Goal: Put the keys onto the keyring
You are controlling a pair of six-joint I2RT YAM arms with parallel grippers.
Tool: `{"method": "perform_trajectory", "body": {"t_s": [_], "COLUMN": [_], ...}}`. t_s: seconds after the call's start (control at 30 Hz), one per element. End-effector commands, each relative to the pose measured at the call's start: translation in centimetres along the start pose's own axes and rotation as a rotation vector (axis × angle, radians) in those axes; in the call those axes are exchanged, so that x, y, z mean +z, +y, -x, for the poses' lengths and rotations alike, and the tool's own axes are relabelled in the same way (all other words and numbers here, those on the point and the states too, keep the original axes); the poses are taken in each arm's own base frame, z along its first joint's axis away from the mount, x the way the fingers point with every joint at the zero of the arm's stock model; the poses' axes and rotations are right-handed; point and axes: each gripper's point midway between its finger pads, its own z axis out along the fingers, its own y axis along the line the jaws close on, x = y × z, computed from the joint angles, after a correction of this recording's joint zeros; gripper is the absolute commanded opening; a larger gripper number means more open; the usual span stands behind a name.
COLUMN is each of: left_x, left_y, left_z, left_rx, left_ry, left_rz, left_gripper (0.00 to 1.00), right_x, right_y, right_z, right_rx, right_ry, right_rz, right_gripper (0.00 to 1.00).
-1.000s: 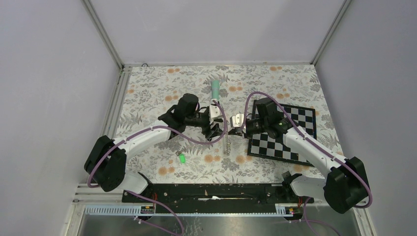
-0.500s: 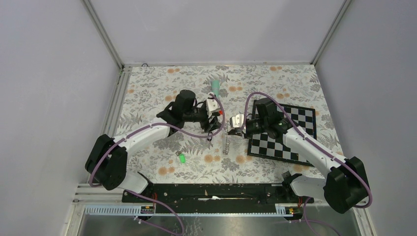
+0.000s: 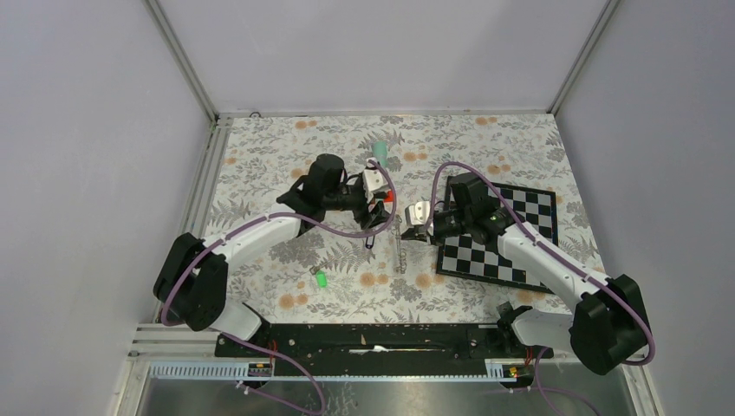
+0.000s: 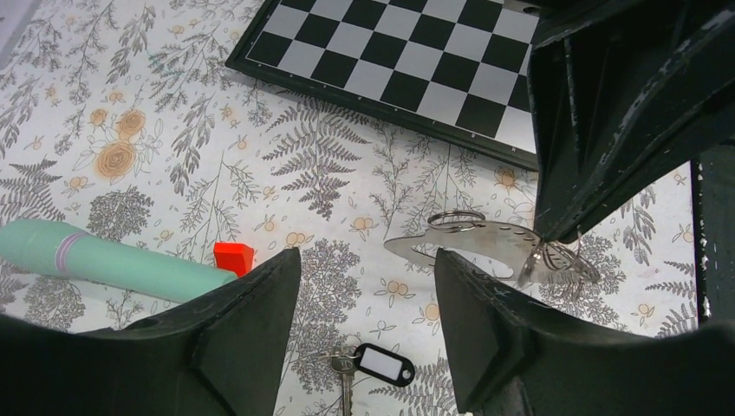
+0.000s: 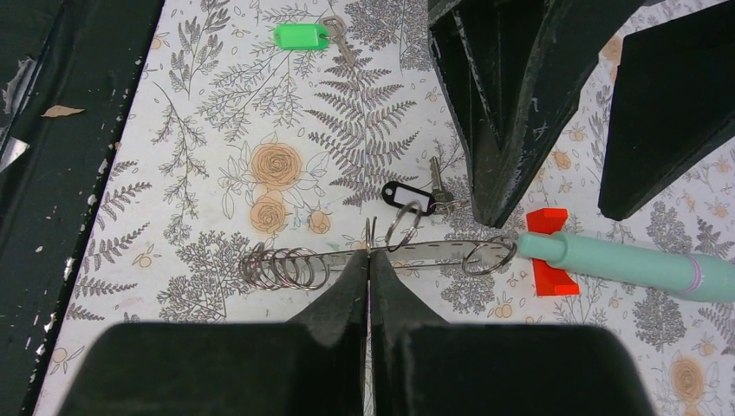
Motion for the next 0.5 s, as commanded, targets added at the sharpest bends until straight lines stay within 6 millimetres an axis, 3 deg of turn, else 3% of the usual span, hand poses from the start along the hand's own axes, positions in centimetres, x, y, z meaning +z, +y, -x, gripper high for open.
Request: {"method": "perform_trajectory", "body": {"t_s": [0.0, 0.27, 0.47], "left_x": [-1.1, -4.7, -6.9], "left_y": [0.9, 2.8, 0.7], "left_z": [2.4, 1.0, -2.4], "left_rx": [0.074, 0.064, 0.118], "left_ry": [-0.05, 0.012, 0.116], "left_rz": [0.007, 0.038, -0.065], "left_gripper": [0.66, 0.84, 0.89], "right_x": [0.0, -0.6, -0.4], "right_y": [-0.1, 0.1, 0.8], "right_z": [1.2, 2.3, 2.8], "right_rx": [0.016, 0.2, 0.33], "right_ry": [-0.062, -0.173, -0.214], "right_rz": [0.023, 0.059, 0.1], "right_gripper": [0.0, 0.0, 0.0]}}
